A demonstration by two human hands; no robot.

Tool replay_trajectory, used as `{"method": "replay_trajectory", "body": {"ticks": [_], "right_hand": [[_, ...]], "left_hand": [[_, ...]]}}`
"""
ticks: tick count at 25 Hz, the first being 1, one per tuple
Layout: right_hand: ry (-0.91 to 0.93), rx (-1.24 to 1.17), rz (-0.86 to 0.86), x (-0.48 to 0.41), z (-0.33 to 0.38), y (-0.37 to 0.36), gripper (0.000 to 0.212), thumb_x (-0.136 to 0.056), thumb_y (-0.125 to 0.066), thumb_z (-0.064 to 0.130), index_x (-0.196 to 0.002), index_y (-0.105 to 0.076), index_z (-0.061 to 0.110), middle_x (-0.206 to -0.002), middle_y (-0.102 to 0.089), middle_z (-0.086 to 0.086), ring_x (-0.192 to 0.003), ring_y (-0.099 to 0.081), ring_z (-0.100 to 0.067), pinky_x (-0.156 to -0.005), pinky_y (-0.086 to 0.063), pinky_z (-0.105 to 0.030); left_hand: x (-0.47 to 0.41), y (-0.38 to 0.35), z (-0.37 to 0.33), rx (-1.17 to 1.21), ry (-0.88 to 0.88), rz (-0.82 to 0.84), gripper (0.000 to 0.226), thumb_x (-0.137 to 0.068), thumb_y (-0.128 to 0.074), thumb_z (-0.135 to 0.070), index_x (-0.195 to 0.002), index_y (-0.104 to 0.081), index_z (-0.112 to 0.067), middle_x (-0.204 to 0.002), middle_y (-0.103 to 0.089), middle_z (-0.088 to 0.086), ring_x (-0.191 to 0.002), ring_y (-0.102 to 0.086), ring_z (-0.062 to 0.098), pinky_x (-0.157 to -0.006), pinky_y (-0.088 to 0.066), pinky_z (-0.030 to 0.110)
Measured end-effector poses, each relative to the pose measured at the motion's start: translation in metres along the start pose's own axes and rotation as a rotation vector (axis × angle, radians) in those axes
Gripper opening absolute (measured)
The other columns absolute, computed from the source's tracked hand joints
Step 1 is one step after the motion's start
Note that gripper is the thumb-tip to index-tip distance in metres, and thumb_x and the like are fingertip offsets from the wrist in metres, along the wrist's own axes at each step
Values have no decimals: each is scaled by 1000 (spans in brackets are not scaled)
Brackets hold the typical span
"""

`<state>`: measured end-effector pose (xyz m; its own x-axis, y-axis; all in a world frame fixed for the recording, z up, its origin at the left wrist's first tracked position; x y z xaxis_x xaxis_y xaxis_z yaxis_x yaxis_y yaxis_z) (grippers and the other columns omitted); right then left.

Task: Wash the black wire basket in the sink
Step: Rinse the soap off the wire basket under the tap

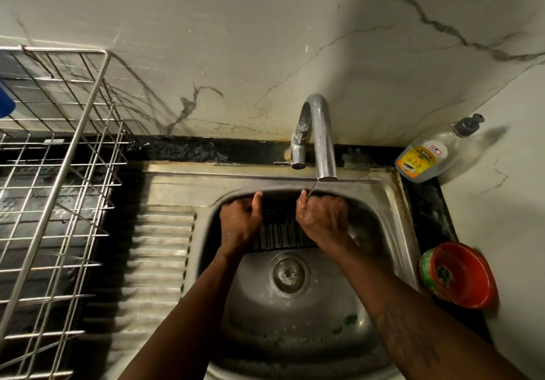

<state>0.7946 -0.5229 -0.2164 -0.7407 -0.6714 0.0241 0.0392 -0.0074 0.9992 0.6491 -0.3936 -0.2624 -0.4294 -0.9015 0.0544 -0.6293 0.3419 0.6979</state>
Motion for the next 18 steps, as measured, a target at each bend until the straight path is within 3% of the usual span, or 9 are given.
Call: {"method": "replay_trajectory", "body": {"ticks": [2, 4, 7, 9, 12, 13, 15, 16, 18], "right_hand": [[63, 72, 73, -5, 17, 10, 60, -107, -29, 40, -55, -48, 19, -50, -50, 3, -46, -51, -15, -56, -40, -26], [141, 115, 39, -7, 33, 23, 55, -108, -28, 40, -68, -61, 20, -62, -62, 3, -56, -60, -16, -58, -45, -28], [207, -3, -3, -5, 36, 43, 50, -107, -33, 45, -83, -71, 22, -73, -70, 0, -66, -66, -18, -67, -51, -32], [220, -209, -80, 0, 22, 57, 53, -105, -40, 52, -73, -70, 22, -65, -67, 4, -57, -59, -14, -63, -48, -28], [178, -684, 50, 12, 4, 70, 56, -104, -46, 50, -58, -60, 22, -52, -58, 7, -48, -54, -3, -55, -37, -15], [230, -625, -9, 16, 5, 74, 54, -106, -49, 41, -57, -58, 20, -50, -54, 7, -45, -52, -3, -53, -35, -14], [264, -401, -197, 14, 7, 80, 47, -106, -52, 29, -63, -64, 13, -49, -54, 3, -43, -53, -13, -50, -39, -23], [240, -306, -196, 7, 11, 81, 47, -107, -48, 31, -69, -66, 10, -55, -60, -4, -49, -57, -20, -52, -39, -27], [104, -174, -1, -8, 22, 74, 56, -109, -31, 42, -86, -70, 10, -77, -68, -12, -72, -63, -30, -64, -43, -34]], "left_hand": [[10, 0, -20, -275, -195, -49, 58, -107, -38, -47, -78, -79, -16, -70, -74, 9, -72, -71, 30, -71, -51, 37], [26, -10, -53, -273, -273, -46, 66, -107, -29, -46, -76, -79, -15, -68, -74, 7, -72, -69, 30, -77, -49, 39], [24, -19, -61, -40, -25, 12, 76, -102, -29, -56, -67, -76, -7, -65, -72, 14, -67, -66, 33, -81, -49, 40], [13, -19, -40, 173, 111, 32, 63, -96, -48, -55, -69, -76, -5, -67, -72, 17, -69, -69, 32, -79, -55, 42], [10, -12, -14, 551, 328, 46, 42, -91, -69, -43, -71, -77, -8, -67, -75, 7, -72, -74, 21, -76, -59, 43], [11, -12, -11, 556, 331, 58, 40, -93, -68, -43, -73, -78, -10, -69, -76, 4, -73, -74, 19, -76, -60, 41], [14, -16, -14, 553, 323, 103, 48, -98, -61, -50, -76, -78, -11, -74, -77, 3, -75, -74, 19, -79, -61, 37], [15, -12, -23, 580, 322, 132, 55, -100, -55, -54, -75, -77, -11, -75, -76, 5, -74, -73, 19, -79, -60, 32], [16, -8, -50, 720, 229, 201, 59, -103, -46, -57, -76, -76, -14, -79, -77, 7, -78, -74, 24, -80, -59, 31]]}}
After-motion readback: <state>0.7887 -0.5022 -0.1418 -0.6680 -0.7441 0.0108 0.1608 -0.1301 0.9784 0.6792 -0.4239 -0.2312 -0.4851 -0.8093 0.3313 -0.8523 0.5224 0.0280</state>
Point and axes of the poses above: each hand's wrist, its own x-axis away from the middle knuckle, its own y-axis out of the back of the hand, z = x × y, the point moved 4 cm from there along -x, towards the middle knuckle
